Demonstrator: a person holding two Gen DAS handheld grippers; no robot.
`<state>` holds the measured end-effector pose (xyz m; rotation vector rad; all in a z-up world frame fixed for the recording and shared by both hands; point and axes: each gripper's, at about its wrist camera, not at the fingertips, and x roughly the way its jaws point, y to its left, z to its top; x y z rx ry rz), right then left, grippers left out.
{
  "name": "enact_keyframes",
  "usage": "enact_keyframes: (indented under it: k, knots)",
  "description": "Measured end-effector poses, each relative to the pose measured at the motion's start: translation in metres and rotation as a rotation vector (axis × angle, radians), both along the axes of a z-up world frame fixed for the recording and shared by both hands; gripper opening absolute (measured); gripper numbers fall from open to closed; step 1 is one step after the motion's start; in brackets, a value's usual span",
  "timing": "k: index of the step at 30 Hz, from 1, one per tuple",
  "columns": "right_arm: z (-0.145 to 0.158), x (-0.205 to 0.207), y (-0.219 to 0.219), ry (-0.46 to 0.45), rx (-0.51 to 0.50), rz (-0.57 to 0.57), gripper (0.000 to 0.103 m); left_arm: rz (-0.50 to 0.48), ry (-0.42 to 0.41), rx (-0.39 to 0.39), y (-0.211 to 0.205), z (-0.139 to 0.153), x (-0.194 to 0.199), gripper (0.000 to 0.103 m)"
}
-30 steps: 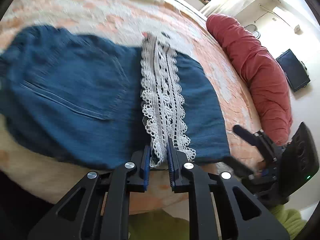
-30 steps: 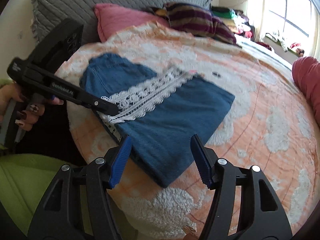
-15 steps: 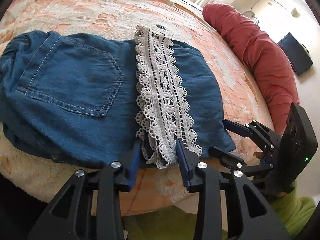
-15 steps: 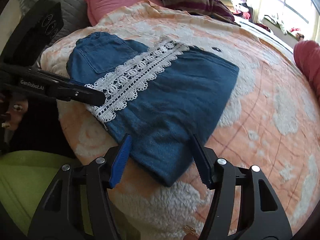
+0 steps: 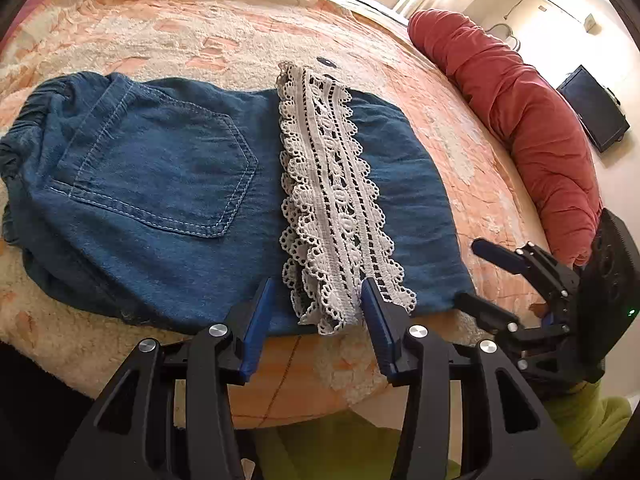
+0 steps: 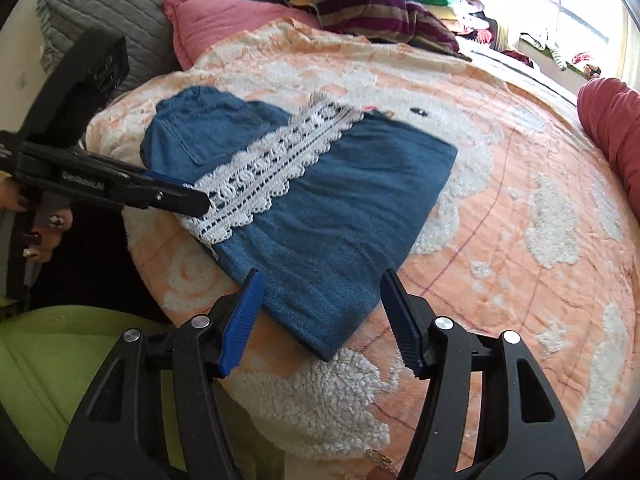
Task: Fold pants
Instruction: 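Lay the lace strip flat along the shorts with the left tool and release, then grasp the elastic waistband with the right tool and lift it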
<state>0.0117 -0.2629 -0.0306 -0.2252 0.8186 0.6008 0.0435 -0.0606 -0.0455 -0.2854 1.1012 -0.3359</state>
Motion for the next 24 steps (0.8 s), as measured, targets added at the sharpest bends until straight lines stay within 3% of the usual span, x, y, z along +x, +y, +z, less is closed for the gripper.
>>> enact_keyframes:
  k: [5,7,9,16,18,21,24]
  knots:
    - [0.005,-0.004,-0.002,-0.012,0.009,-0.011,0.063,0.007,-0.017,0.023,0.001,0.008,-0.007,0.044]
    - [0.008,-0.004,-0.003,-0.019,0.012,-0.02,0.072,0.011,-0.027,0.027,0.003,0.012,-0.009,0.044]
    - [0.012,-0.005,-0.004,-0.028,0.018,-0.03,0.075,0.015,-0.045,0.047,0.004,0.017,-0.012,0.058]
    - [0.028,-0.003,-0.008,-0.057,0.049,-0.068,0.087,0.037,-0.114,0.127,0.011,0.036,-0.023,0.058]
    - [0.033,-0.001,-0.006,-0.061,0.065,-0.073,0.088,0.051,-0.135,0.147,0.015,0.042,-0.026,0.077]
    - [0.042,0.002,-0.002,-0.068,0.081,-0.063,0.091,0.068,-0.175,0.197,0.022,0.051,-0.032,0.079]
    - [0.054,0.007,0.005,-0.093,0.088,-0.06,0.092,0.095,-0.18,0.19,0.033,0.058,-0.035,0.083]
